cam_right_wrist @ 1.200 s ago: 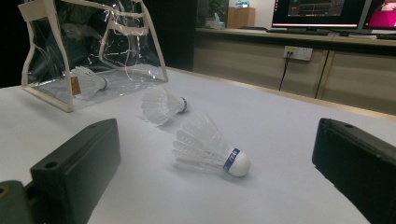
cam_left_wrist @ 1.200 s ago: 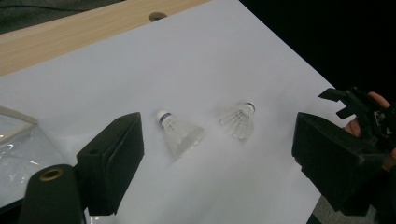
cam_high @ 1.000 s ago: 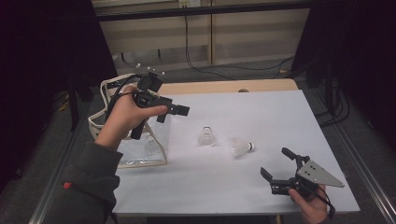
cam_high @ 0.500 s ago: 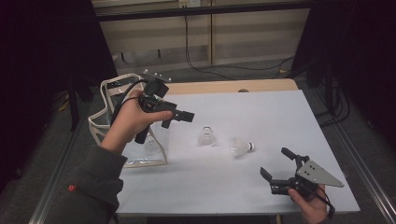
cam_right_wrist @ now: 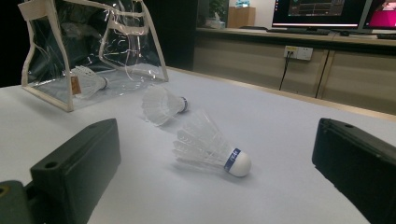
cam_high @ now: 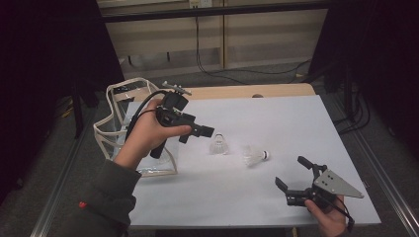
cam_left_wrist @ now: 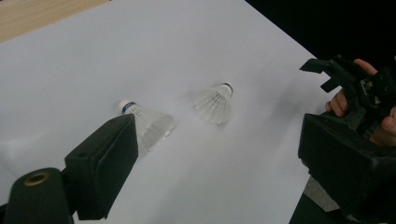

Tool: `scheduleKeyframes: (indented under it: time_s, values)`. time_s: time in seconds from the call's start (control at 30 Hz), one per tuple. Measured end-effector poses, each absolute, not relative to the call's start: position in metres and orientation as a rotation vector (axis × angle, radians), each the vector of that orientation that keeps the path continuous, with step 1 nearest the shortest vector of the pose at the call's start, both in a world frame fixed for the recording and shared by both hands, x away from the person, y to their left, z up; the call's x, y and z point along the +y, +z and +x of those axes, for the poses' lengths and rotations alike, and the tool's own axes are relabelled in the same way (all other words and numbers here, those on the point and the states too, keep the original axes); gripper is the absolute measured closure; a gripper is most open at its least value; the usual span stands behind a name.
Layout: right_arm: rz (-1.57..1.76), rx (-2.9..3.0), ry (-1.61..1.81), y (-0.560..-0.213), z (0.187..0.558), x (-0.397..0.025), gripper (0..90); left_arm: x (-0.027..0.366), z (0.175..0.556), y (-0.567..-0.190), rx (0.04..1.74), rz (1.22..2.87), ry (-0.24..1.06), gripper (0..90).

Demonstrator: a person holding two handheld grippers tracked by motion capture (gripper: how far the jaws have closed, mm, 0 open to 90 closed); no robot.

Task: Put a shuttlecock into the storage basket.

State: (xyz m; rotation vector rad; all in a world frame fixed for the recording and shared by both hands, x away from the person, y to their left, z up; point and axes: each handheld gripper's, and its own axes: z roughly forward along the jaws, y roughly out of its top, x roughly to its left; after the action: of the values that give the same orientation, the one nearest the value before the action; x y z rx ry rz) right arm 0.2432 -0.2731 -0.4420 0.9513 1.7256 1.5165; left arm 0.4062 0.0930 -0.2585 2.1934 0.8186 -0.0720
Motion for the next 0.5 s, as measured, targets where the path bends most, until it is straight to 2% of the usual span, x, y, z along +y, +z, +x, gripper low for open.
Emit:
scheduleKeyframes:
  time_s: [0.5]
  values:
    - [0.95, 1.724, 1.516, -0.442, 0.243, -0.273, 1.3, 0.086, 0.401, -0.276, 0.802, 2.181, -0.089, 10.8]
